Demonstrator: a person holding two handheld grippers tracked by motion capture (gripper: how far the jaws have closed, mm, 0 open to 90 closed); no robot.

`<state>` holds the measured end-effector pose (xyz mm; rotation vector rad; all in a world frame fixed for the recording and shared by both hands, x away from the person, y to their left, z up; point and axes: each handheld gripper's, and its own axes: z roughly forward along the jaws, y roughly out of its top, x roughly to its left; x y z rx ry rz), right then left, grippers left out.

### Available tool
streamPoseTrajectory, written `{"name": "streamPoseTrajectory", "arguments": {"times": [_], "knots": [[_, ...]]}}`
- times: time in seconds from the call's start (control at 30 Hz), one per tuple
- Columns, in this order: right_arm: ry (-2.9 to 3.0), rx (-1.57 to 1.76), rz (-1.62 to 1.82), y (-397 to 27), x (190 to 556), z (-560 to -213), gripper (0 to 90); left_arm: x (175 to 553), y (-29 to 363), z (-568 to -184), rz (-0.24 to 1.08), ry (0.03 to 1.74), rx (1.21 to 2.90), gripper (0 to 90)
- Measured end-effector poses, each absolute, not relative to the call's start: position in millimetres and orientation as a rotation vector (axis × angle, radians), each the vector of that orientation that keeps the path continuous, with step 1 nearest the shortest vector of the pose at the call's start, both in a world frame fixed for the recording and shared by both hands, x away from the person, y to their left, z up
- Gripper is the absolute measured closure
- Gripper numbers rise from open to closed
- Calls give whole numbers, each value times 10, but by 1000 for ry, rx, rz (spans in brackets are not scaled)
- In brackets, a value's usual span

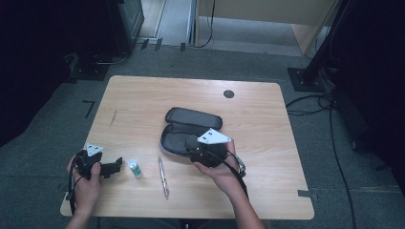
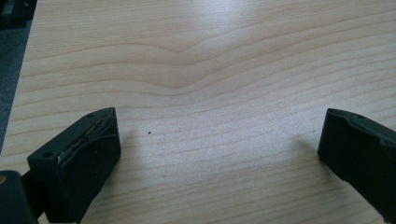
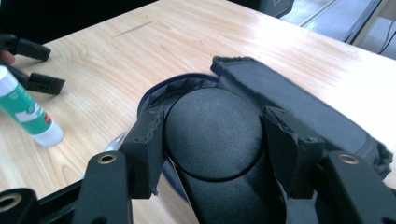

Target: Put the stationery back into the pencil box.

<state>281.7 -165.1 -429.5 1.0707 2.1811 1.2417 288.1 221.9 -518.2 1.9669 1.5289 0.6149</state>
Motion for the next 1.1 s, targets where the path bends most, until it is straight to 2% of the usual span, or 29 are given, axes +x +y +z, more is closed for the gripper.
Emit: {"name": "streamPoseTrajectory", "arguments": {"times": [0.43,1.1], "knots": [[2166,1119,1249,-1655,3113,-4220,419,2882,2219,-5183,616,1528,1965,0],[2230,1218,1168,-1730,3412,-4582,418,2882,2218,-5183,614,1530,1963,0]]}}
